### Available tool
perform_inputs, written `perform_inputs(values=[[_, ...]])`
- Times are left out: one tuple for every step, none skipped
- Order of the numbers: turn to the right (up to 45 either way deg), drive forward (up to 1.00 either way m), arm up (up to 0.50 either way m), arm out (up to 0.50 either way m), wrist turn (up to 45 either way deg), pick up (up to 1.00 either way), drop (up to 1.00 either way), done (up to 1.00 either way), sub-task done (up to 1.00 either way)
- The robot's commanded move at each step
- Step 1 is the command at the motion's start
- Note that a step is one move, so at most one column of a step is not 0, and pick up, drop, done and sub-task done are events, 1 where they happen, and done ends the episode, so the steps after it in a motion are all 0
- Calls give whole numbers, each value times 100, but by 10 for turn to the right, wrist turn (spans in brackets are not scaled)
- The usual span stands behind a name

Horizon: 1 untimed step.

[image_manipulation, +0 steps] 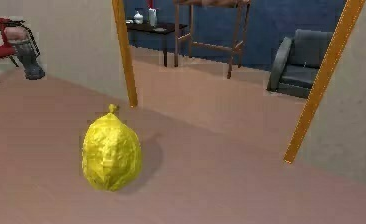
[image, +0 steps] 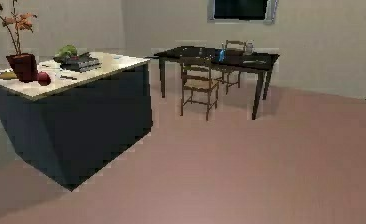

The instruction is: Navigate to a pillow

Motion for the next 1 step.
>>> perform_inputs(values=[[450,0,0,0,0,0,0,0,0]])
